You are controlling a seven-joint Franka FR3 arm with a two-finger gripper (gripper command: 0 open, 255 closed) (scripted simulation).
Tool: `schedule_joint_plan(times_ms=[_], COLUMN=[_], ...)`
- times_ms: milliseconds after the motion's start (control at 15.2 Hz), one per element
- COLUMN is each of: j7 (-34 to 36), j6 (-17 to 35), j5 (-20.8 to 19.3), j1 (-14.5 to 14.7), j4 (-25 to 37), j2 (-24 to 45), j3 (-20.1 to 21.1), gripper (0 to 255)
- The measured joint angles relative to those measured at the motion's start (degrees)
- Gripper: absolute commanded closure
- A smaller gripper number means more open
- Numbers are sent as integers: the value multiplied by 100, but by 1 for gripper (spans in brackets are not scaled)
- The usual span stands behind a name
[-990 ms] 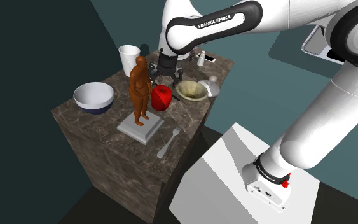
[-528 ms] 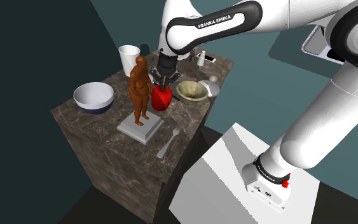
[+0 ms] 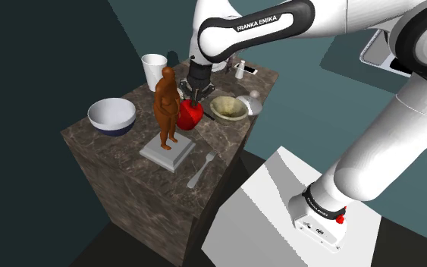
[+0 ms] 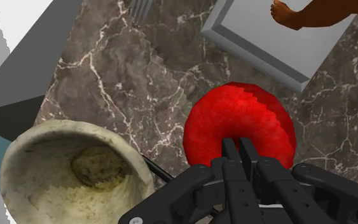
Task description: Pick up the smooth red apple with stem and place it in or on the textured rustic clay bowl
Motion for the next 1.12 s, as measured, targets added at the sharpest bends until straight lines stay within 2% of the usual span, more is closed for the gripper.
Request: schedule_joint_plan(times_ms=[1122], j7=[-9], j6=[-1223], j5=[75], j1=[-31], j4=[898], j2=[-337], j3=[-15], gripper=[255])
